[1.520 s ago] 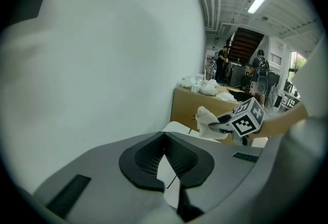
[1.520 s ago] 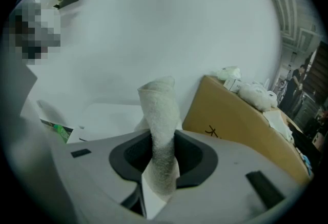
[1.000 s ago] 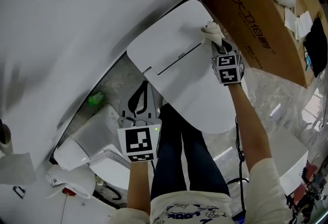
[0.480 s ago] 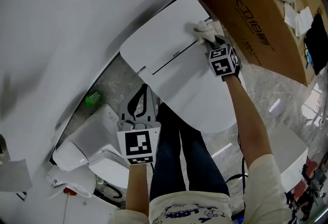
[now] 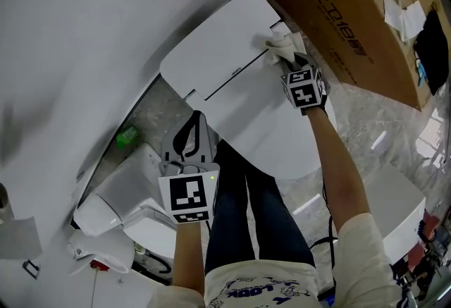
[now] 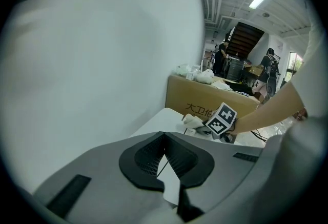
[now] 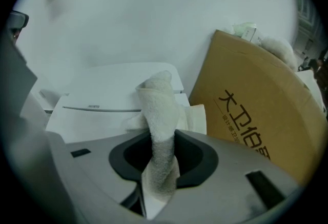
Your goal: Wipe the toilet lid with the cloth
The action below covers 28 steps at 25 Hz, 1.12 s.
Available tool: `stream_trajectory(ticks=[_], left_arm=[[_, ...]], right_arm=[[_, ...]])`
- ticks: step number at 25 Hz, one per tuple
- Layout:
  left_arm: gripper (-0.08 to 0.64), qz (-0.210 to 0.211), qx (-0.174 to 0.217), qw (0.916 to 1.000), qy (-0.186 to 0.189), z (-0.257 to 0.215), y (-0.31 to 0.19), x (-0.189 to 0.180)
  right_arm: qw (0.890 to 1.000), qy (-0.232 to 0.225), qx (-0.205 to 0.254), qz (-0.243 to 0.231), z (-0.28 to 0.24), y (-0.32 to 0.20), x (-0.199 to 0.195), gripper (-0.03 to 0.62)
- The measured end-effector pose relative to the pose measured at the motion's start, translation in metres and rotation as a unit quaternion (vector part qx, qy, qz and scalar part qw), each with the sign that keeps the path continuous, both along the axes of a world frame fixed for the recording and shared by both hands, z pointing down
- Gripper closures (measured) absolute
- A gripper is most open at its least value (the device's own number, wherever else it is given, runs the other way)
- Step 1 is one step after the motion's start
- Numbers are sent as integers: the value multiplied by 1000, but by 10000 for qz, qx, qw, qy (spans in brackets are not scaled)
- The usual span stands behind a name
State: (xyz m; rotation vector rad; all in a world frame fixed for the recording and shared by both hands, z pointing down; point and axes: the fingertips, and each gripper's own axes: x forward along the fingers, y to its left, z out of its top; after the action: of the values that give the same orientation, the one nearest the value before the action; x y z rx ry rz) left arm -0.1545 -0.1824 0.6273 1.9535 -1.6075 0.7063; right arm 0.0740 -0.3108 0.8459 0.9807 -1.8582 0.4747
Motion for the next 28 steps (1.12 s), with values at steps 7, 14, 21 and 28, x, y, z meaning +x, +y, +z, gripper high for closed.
stream_trajectory(ticks=[7,14,21,28], left_arm=[[557,158,51,9999,31,-7,8,14],[557,403,88,9991,39,-11,21,31],[557,556,84,9984,57,-14,37,47],[557,743,104,9972,72,-17,49,62]], right_arm=[[9994,20,-79,324,1,34,28,489],[9982,79,-164,570,2,74,62,489],[9955,141,-255,903,4,115,101,489],[9917,238,-327,1224,6,155,138,489]])
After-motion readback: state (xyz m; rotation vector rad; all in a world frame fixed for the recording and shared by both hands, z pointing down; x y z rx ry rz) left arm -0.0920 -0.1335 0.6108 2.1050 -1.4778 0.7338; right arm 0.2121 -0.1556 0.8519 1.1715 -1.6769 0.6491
